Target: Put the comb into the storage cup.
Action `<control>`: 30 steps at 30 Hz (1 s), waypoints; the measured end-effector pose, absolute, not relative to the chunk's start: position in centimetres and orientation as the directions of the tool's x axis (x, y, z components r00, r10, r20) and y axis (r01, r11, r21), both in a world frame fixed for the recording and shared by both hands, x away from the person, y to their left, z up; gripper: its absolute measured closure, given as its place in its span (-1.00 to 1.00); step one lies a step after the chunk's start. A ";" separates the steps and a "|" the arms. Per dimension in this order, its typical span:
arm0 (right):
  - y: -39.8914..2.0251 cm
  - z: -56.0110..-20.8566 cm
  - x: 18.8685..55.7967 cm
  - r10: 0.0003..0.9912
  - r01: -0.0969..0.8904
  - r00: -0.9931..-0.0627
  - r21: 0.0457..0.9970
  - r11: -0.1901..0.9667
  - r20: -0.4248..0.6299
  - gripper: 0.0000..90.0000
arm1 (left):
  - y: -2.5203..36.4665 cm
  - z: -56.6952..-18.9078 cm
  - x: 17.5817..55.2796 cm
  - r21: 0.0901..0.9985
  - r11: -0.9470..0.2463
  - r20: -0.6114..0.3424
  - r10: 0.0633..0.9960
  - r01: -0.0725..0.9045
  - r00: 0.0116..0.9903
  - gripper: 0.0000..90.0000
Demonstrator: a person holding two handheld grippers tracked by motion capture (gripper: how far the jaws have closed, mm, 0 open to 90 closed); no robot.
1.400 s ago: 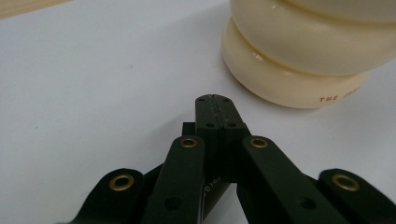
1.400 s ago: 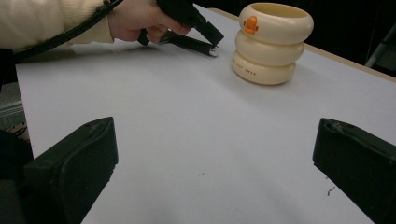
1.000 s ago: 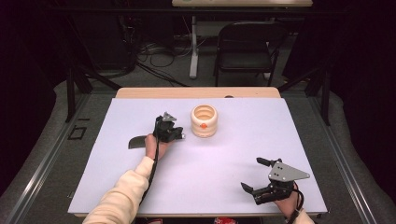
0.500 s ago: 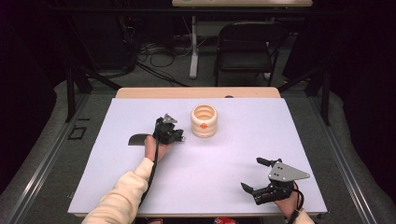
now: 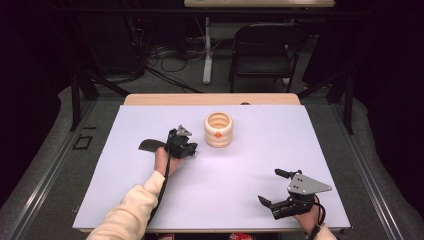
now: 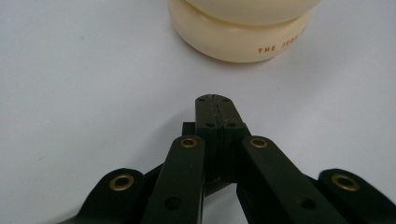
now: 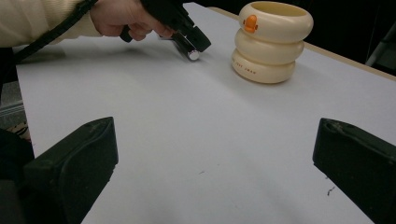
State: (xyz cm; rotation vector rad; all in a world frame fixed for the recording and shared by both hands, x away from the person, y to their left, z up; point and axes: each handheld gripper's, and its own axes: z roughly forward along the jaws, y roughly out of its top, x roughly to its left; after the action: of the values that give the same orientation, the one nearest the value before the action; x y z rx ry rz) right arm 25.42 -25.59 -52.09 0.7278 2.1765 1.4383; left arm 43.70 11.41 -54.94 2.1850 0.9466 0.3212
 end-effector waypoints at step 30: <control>-25.7 -52.1 25.4 0.641 0.191 -0.765 0.927 0.324 -0.067 -1.00 | 12.6 -54.6 41.2 0.616 -0.551 -0.061 0.679 0.563 0.732 1.00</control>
State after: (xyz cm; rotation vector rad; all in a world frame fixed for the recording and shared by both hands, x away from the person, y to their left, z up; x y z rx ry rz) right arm 25.41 -25.70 -52.07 0.7346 2.1712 1.4326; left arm 41.25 12.59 -54.63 2.3080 0.9343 0.2438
